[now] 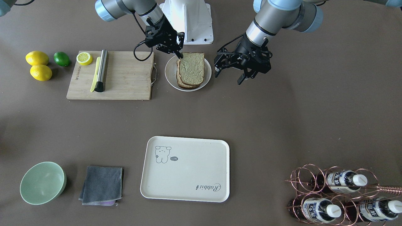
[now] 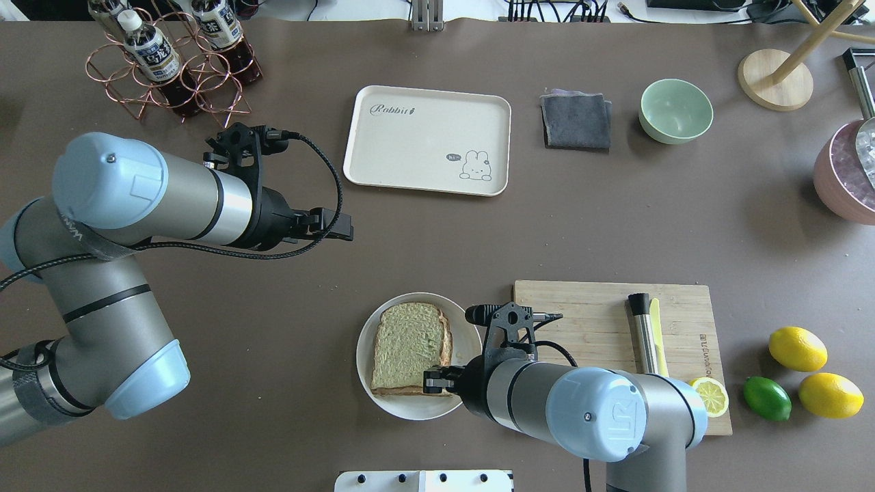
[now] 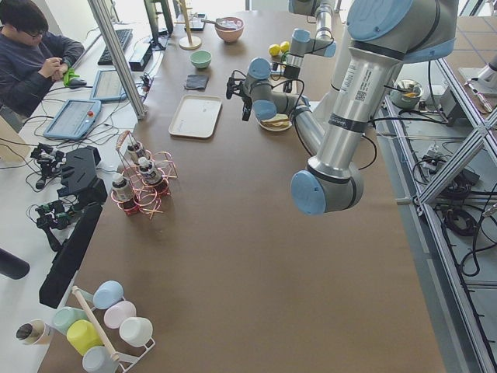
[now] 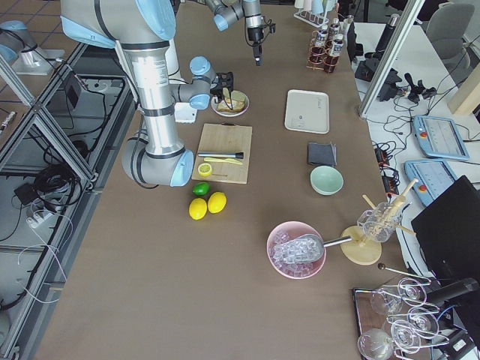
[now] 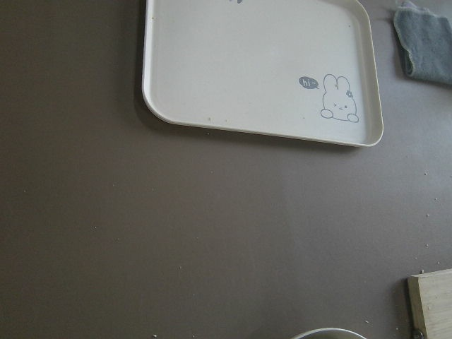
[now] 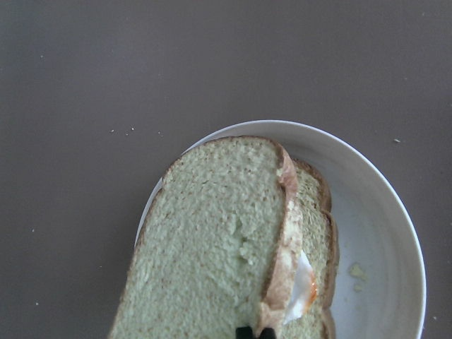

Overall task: Make sandwich and place on tray
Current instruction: 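Carry the bread slice with the right gripper and lay it on the egg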

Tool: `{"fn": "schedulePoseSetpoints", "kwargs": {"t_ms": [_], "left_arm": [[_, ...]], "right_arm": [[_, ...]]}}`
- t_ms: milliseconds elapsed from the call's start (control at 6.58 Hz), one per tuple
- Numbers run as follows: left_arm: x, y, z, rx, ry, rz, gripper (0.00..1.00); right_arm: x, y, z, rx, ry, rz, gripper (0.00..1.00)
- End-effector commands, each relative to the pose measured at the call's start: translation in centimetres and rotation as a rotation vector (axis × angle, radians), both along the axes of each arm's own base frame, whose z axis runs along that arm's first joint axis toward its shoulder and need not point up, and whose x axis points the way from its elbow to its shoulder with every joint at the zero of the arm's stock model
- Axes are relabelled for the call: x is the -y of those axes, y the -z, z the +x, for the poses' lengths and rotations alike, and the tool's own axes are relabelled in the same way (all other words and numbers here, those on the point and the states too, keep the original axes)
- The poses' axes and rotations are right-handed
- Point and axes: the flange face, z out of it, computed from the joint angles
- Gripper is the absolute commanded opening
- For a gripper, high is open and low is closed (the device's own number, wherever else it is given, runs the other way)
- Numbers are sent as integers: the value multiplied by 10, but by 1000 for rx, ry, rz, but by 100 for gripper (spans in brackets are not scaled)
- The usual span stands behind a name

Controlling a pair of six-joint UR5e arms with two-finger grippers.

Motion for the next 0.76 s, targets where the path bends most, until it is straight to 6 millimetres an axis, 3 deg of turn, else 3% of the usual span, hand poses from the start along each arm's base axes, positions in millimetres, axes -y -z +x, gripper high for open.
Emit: {"fn": "schedulePoseSetpoints", "kwargs": {"t_ms": [0,304,456,608], "left_arm": [[0,0,1,1,0,0,98],[0,0,1,1,-1,-2,98],[-1,1,1,-2,-2,0,98],[-1,1,1,-2,-2,-1,98]], "right_arm": [[-9,-6,-4,-9,5,7,0],[-6,-6,-2,-8,0,7,0],[-1,-6,0,-6,-7,7,68],[9,-6,9,0,-19,5,100]]}}
